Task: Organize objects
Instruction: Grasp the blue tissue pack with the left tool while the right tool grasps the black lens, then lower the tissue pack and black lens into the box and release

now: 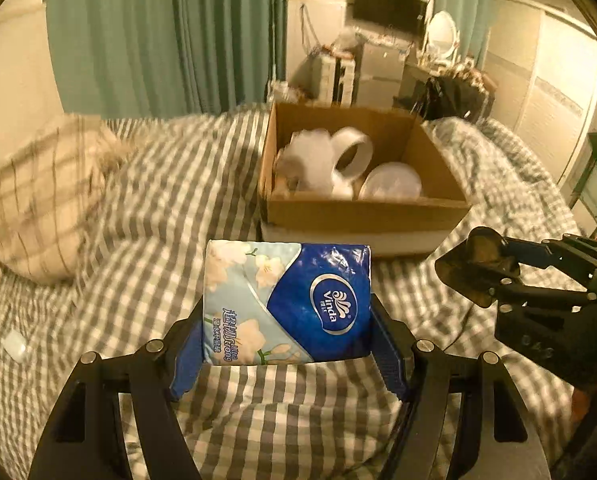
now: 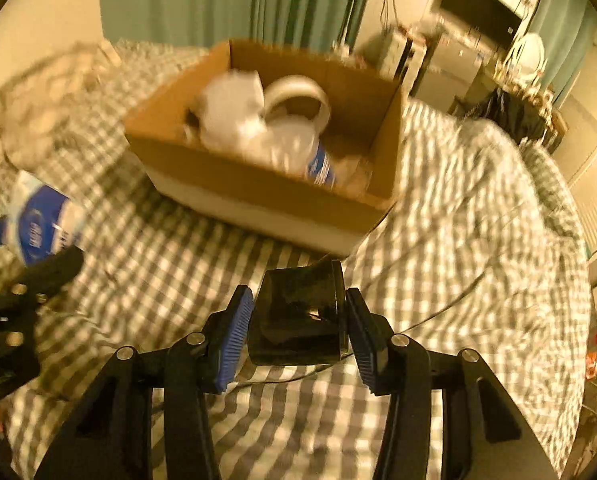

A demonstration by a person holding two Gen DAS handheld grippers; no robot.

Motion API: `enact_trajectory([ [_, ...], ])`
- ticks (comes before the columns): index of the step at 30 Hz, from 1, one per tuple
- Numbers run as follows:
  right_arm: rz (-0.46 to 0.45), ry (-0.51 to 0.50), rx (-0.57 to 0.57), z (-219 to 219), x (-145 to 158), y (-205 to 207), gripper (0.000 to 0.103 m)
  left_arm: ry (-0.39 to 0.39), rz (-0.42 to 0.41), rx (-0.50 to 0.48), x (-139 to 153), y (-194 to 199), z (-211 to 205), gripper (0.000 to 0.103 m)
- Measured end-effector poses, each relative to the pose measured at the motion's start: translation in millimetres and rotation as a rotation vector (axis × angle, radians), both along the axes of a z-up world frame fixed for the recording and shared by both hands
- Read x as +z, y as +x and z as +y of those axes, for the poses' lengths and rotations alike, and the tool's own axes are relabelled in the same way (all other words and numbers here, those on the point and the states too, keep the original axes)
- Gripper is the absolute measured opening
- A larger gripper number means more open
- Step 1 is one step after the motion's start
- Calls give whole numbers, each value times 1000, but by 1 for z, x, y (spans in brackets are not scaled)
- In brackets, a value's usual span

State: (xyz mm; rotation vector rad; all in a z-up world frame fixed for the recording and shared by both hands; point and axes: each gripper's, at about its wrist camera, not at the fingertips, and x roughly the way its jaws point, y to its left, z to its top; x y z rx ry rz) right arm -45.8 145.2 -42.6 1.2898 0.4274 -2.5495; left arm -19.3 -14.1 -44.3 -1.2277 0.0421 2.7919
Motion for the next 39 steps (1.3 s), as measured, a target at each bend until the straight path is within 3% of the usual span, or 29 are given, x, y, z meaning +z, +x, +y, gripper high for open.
enact_trajectory([
  [12, 215, -77, 38, 3, 122, 10, 47, 18, 149, -58, 83, -18, 13, 73],
  [17, 284, -107, 45, 1, 165, -13, 47, 3, 178, -66, 103, -49, 19, 73],
  [22, 312, -155, 34, -1, 184, -58, 47, -17, 194, -69, 110, -87, 27, 74],
  [28, 301, -199, 9, 1, 172, -113, 47, -31, 164, -97, 90, -133, 45, 73],
  [39, 165, -239, -31, 15, 83, -182, 47, -49, 66, -116, 23, -187, 65, 73],
])
